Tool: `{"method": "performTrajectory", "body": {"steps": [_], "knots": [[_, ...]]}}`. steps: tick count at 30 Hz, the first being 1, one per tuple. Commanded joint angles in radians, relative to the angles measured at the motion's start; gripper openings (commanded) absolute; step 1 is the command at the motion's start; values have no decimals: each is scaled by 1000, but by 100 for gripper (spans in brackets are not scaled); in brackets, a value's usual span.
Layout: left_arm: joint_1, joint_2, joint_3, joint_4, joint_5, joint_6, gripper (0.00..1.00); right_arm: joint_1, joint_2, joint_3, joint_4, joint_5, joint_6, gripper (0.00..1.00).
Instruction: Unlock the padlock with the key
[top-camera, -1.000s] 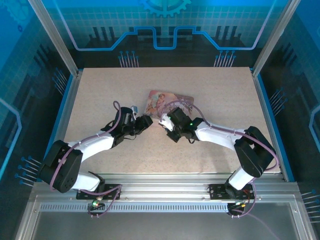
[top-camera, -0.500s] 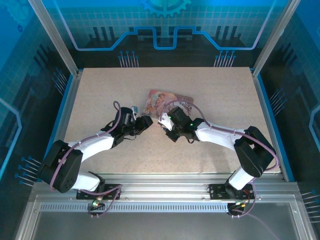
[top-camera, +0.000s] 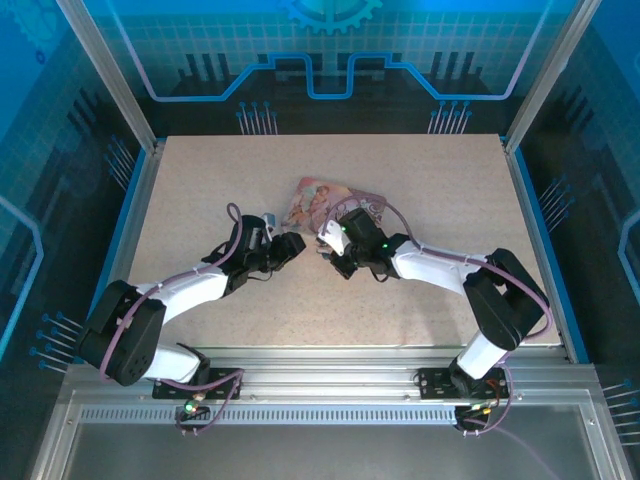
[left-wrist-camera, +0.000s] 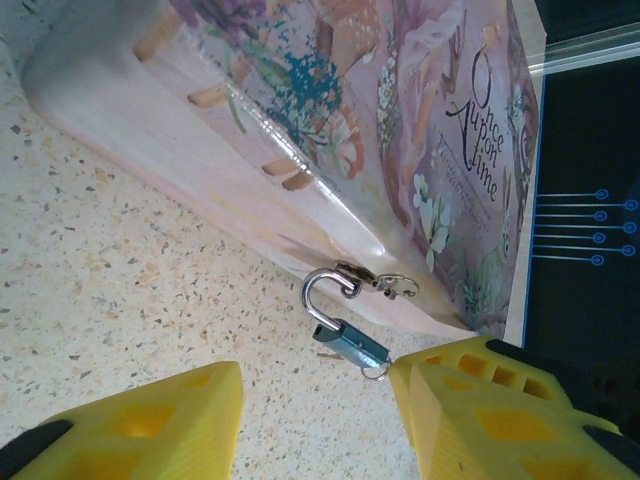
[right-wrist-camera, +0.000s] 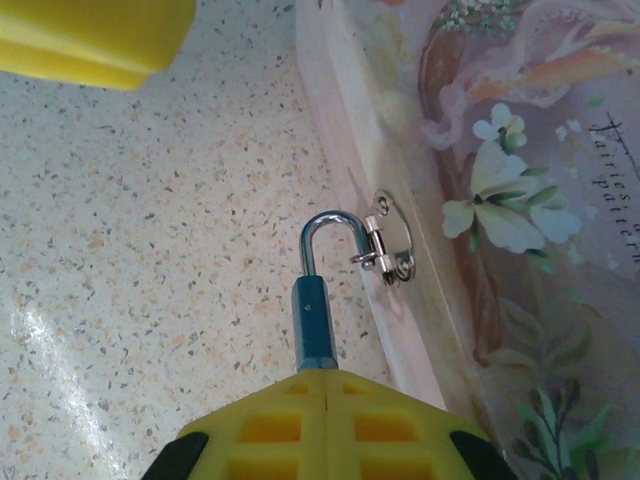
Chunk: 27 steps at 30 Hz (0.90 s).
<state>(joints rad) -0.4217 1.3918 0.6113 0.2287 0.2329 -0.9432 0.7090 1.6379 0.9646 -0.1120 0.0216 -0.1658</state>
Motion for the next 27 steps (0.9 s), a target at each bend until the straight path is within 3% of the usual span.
{"method": "performTrajectory", "body": {"steps": [1, 9, 27], "knots": [[-6, -22, 14, -32, 9, -8, 48, -17, 13, -5, 72, -48, 5, 0], [-19, -25, 28, -50, -6, -6, 48, -13, 42, 30, 63, -91, -5, 0], [-23, -50, 9, -52, -13, 0, 49, 20, 7, 19, 31, -54, 27, 0]]}}
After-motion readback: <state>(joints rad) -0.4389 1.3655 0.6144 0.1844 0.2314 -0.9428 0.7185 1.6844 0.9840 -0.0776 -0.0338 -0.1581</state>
